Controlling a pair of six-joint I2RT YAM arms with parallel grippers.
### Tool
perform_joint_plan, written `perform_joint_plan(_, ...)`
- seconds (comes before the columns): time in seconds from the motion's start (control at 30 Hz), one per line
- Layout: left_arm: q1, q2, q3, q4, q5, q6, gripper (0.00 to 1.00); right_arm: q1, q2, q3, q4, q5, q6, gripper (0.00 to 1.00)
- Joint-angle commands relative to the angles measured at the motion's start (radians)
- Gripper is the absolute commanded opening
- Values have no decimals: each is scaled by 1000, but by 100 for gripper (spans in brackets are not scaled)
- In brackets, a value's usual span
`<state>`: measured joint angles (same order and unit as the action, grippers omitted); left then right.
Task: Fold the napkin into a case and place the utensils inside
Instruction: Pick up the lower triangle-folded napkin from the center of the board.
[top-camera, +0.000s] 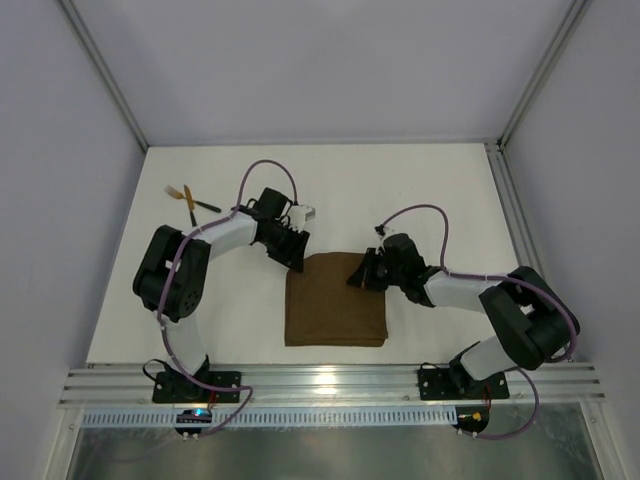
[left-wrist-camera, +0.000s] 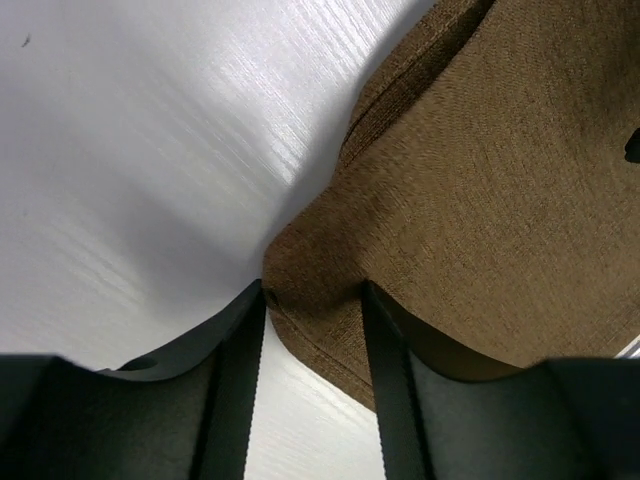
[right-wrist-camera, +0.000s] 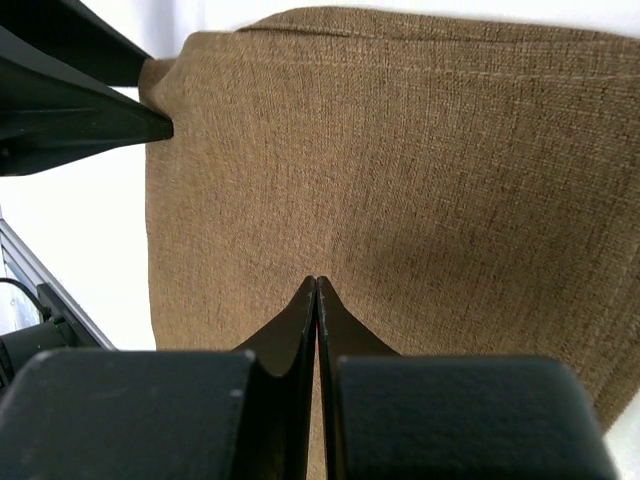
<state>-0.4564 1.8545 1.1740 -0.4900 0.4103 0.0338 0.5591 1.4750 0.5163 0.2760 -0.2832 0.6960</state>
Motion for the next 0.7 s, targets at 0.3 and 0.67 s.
perform_joint_plan(0.3,-2,-37,-46,19,53,18,6,82,22,108,-66,72,-93,3)
perform_joint_plan(0.67,-116,-308,-108,74,-197,173,0,30,217,105,140,23,79,3)
